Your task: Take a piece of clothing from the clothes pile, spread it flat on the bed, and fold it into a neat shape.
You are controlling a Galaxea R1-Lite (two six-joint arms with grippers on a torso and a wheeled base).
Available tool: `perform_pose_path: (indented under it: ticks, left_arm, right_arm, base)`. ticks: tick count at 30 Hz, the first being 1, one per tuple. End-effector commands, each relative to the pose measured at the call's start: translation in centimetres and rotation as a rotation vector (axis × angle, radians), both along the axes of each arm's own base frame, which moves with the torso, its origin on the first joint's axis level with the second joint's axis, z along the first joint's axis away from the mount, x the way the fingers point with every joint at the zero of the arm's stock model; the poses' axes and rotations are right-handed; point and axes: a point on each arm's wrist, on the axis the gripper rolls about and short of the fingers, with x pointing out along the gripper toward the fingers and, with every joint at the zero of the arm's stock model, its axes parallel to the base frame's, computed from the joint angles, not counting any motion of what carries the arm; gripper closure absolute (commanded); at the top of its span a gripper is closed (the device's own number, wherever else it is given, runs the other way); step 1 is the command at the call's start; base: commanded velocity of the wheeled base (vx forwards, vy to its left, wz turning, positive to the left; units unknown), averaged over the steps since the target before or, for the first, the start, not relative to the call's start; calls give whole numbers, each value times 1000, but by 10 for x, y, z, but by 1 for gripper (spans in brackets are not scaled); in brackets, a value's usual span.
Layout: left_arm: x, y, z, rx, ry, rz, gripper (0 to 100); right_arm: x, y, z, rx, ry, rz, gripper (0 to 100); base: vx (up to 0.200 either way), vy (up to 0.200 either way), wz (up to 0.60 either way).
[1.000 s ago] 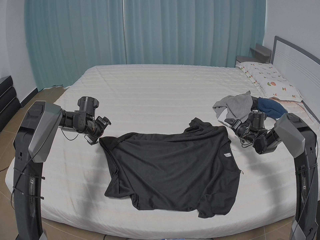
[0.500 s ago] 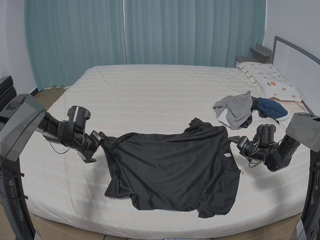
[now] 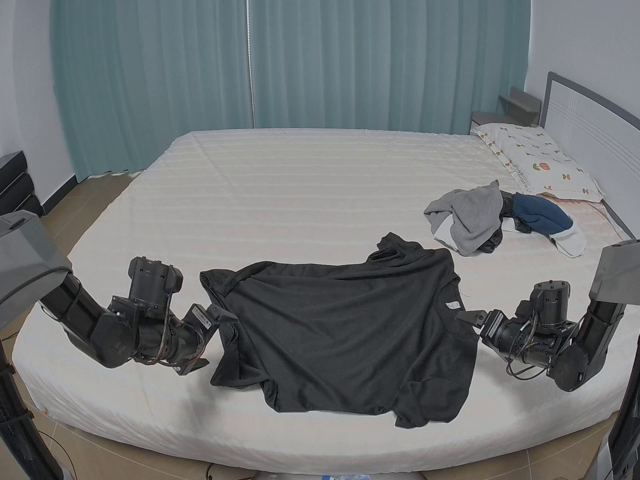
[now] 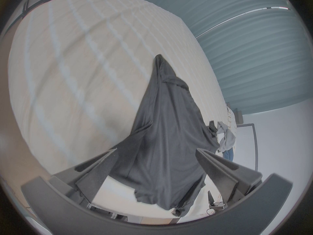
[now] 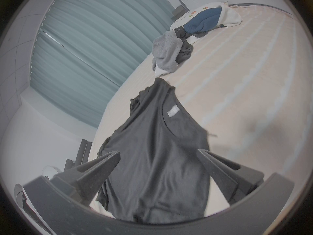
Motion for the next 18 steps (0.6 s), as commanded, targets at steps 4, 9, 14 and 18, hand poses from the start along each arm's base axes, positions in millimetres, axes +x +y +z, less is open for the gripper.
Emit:
perform_pose_path:
  ticks: [4,9,14,18]
  left_arm:
    - [-15,2,-9,4,52,-6,0]
    - [-8,1,-17,3,24,1,0]
    - [0,0,-23,-11,-16,41,0]
    - [3,0,-24,-13,-41,67,0]
  right_arm:
    - [-17,12,-4,-10,58,58,0]
    - [-20,20,-10,-10,94,88,0]
    - [-18,25,-23,9,135,99,0]
    - [-11,31,-32,49,157,83,0]
  base:
    - [-200,0,0]
    - [-120,0,0]
    - [0,0,0]
    - [0,0,0]
